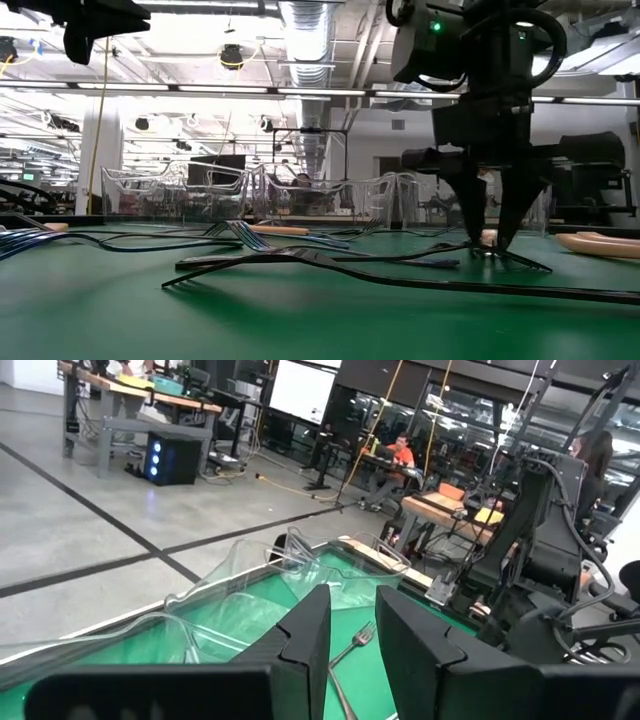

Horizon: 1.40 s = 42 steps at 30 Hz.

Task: Sort silverware by color (type)
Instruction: Put the yellow fork into the right transparent bin

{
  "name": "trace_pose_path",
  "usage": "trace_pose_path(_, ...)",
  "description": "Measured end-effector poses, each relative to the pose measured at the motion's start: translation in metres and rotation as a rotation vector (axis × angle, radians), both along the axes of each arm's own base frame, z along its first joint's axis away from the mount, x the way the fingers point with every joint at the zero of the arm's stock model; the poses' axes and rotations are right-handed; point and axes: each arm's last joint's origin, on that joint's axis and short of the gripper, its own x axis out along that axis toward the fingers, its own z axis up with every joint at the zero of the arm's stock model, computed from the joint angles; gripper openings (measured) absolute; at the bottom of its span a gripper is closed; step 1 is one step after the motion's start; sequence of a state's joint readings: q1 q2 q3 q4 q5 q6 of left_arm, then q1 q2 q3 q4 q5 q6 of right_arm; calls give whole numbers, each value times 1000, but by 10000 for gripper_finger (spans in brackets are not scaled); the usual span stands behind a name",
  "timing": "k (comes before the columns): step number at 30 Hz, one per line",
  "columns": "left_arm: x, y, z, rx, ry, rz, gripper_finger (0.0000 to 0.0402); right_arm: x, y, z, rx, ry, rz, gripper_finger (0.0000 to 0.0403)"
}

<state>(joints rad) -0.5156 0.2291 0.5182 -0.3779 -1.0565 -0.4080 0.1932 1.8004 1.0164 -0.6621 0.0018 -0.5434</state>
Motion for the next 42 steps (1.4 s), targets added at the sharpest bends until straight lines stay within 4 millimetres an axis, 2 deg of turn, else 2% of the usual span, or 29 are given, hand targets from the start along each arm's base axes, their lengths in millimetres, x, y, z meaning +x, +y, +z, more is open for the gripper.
trace_pose_path(4,0,0,0,0,0,1,69,0,-1,0,2,5,-15,65)
trace_pose_path(10,0,0,0,0,0,1,69,0,-4,0,15,5,-104,65)
trace_pose_path(13,0,0,0,0,-1,1,69,1,-6,6,33,-25,-169,65)
trace_pose_path(17,0,0,0,0,-1,1,69,0,-14,20,63,-89,-271,65)
trace_pose_path(20,0,0,0,0,-1,1,69,-3,-26,42,89,-161,-349,65)
trace_pose_path(26,0,0,0,-1,-1,0,69,-14,-56,82,106,-312,-494,65)
trace_pose_path(34,0,0,0,1,1,1,69,-53,-115,133,-42,-514,-798,65)
trace_pose_path(38,0,0,0,1,3,1,69,-76,-145,144,-158,-544,-955,65)
trace_pose_path(42,0,0,-2,-11,3,2,69,-96,-172,148,-242,-527,-1098,65)
